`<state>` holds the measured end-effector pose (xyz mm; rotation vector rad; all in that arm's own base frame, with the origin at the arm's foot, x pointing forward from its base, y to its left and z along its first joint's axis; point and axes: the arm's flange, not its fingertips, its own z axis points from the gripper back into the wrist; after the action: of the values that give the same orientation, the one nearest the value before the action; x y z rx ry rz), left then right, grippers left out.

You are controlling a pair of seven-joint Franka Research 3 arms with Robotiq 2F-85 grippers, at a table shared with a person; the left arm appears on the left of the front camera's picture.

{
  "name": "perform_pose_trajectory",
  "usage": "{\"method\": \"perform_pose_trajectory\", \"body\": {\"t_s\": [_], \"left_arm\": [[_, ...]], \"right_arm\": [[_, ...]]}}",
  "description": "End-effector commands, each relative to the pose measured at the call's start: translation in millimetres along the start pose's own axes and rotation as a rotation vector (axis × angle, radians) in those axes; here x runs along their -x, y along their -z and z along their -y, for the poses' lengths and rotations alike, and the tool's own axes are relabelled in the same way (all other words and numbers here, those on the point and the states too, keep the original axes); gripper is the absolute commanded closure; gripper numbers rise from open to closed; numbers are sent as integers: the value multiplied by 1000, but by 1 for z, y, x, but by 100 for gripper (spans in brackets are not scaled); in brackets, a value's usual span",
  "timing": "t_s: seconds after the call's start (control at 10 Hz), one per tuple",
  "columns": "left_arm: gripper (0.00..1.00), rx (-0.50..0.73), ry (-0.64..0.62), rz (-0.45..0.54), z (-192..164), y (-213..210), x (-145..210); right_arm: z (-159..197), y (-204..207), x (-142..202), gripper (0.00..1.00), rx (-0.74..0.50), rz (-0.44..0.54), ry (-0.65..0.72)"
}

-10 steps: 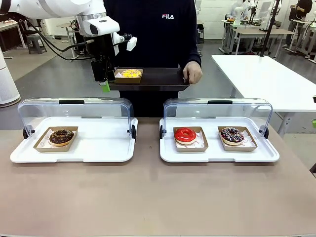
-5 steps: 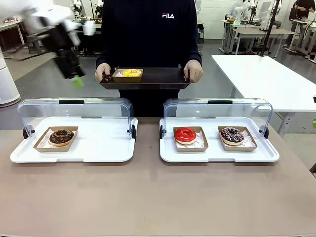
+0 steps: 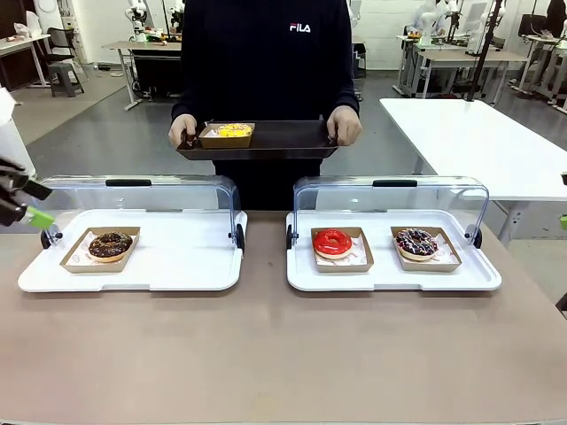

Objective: Provide the desired donut to the person.
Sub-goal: Pick up and lift the Paper togo box containing the Donut pointed at by the person.

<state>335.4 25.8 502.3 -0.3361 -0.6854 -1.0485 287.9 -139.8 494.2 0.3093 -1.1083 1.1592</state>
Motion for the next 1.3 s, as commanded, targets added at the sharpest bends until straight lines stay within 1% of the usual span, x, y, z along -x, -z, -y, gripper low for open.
{"method": "perform_pose_trajectory", "body": {"t_s": [0.0, 0.2, 0.3, 0.4, 0.5, 0.6, 0.7, 0.8, 1.0, 1.2], "left_arm": [[0, -29, 20, 24, -11, -6, 10], [0, -33, 49, 60, -19, -18, 16], [0, -34, 59, 49, -23, -23, 17], [0, -47, 81, 71, -25, -28, 20], [0, -82, 76, 123, -29, -33, 24], [0, -78, 68, 164, -33, -34, 27], [0, -83, 73, 183, -36, -34, 25], [0, -95, 73, 192, -38, -34, 24], [0, -133, 76, 256, -41, -33, 22], [0, -133, 76, 258, -43, -33, 21]], "right_arm": [[3, 2, 1, 0, 9, 32, -15], [3, 2, 1, 0, 9, 32, -15], [3, 2, 1, 0, 9, 32, -15], [3, 2, 1, 0, 9, 32, -15], [3, 2, 1, 0, 9, 32, -15], [3, 2, 1, 0, 9, 32, -15], [3, 2, 1, 0, 9, 32, -15], [3, 2, 1, 0, 9, 32, -15], [3, 2, 1, 0, 9, 32, -15], [3, 2, 1, 0, 9, 32, -15]]}}
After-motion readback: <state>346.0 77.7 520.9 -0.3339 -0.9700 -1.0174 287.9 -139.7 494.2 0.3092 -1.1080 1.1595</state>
